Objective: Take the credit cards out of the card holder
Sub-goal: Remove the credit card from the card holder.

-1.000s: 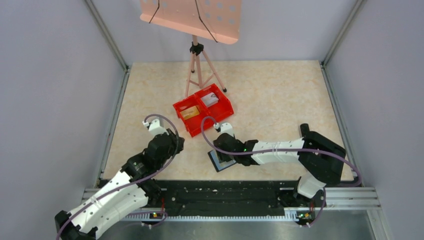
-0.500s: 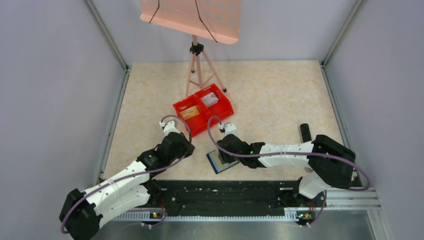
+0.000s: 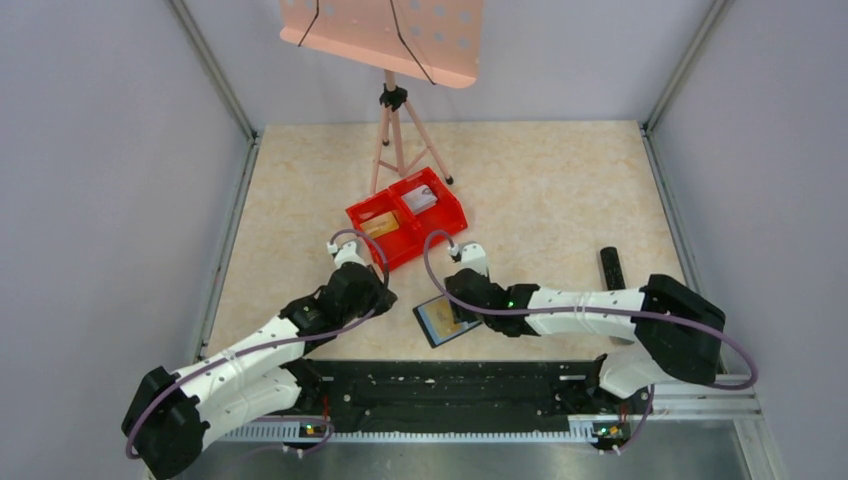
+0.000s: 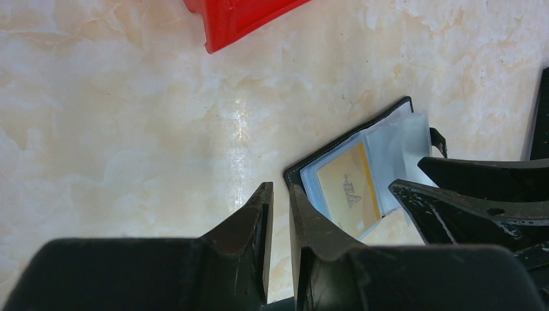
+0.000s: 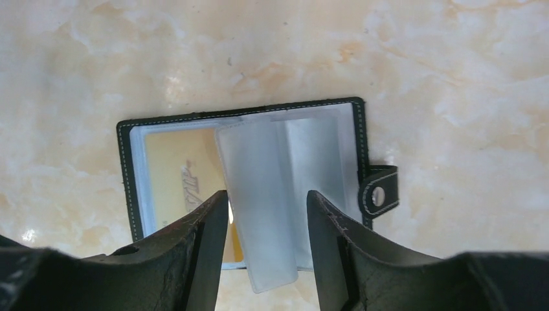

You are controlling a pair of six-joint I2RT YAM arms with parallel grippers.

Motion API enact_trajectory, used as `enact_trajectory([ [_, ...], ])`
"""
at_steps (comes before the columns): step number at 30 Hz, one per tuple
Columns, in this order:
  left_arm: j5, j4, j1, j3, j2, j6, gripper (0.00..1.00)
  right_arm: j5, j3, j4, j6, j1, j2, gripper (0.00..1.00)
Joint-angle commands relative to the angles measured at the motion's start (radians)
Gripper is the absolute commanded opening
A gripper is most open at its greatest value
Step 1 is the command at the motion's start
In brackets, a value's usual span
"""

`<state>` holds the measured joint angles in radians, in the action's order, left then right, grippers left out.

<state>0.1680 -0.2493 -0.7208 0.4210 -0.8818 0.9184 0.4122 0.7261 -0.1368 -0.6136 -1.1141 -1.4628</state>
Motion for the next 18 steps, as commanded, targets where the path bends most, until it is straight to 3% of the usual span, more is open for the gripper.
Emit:
enact_trajectory([
  [1, -0.012, 0.051, -0.002, 0.018, 0.001, 0.011, 0.20, 0.114, 0.012, -0.083, -0.016, 0.006, 0.081, 0.48],
  [12, -0.050, 0.090, -0.002, 0.013, -0.049, 0.013, 0.20, 0.106, 0.035, -0.186, -0.028, 0.028, 0.207, 0.44],
  [18, -0.092, 0.140, -0.002, 0.000, -0.079, 0.017, 0.20, -0.208, -0.026, 0.049, 0.016, 0.065, 0.244, 0.38],
])
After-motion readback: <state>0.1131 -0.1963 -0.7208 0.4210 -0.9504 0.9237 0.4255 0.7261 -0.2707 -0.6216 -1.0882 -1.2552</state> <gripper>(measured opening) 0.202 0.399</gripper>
